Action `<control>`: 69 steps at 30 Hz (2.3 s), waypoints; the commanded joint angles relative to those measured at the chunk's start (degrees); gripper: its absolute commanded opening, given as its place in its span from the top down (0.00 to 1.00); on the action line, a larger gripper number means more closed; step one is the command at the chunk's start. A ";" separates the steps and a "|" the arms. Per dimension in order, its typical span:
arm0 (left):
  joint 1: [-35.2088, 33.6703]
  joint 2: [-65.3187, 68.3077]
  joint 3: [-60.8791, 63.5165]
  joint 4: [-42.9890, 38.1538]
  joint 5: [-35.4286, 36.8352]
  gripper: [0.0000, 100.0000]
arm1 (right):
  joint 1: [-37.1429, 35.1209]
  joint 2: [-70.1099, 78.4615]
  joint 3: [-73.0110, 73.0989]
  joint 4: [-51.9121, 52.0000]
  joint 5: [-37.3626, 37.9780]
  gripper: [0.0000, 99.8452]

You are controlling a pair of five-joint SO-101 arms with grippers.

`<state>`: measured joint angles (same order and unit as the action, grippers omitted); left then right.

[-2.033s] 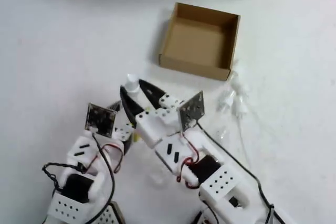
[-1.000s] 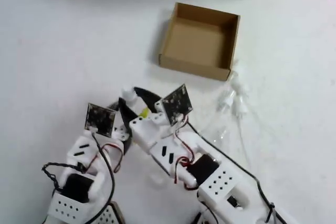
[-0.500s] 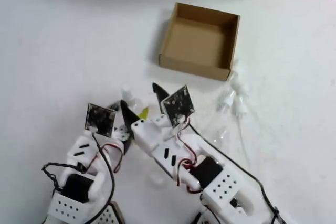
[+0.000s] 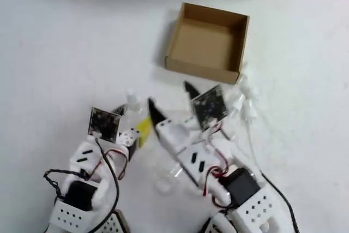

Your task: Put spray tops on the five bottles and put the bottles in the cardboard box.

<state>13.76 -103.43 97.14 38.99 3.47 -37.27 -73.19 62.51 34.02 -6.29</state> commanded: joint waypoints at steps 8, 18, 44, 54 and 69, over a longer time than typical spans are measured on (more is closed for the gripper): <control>0.13 -1.10 -0.18 -0.18 0.35 0.88 | 18.51 14.73 -12.57 -0.31 0.79 0.98; 0.13 -1.10 -0.18 -0.09 0.35 0.88 | 33.27 44.18 -30.24 0.04 0.79 0.98; 0.13 -1.10 -0.18 -0.09 0.35 0.88 | 40.84 88.22 -61.36 0.22 -1.93 0.85; 0.13 -1.10 -0.18 0.00 0.35 0.88 | 41.80 100.00 -70.42 0.22 -1.93 0.84; 0.04 -1.10 -0.18 0.00 0.35 0.88 | 38.02 109.76 -81.14 8.84 14.77 0.98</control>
<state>13.76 -103.43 97.14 38.99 3.47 3.43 37.67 -16.00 40.88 1.10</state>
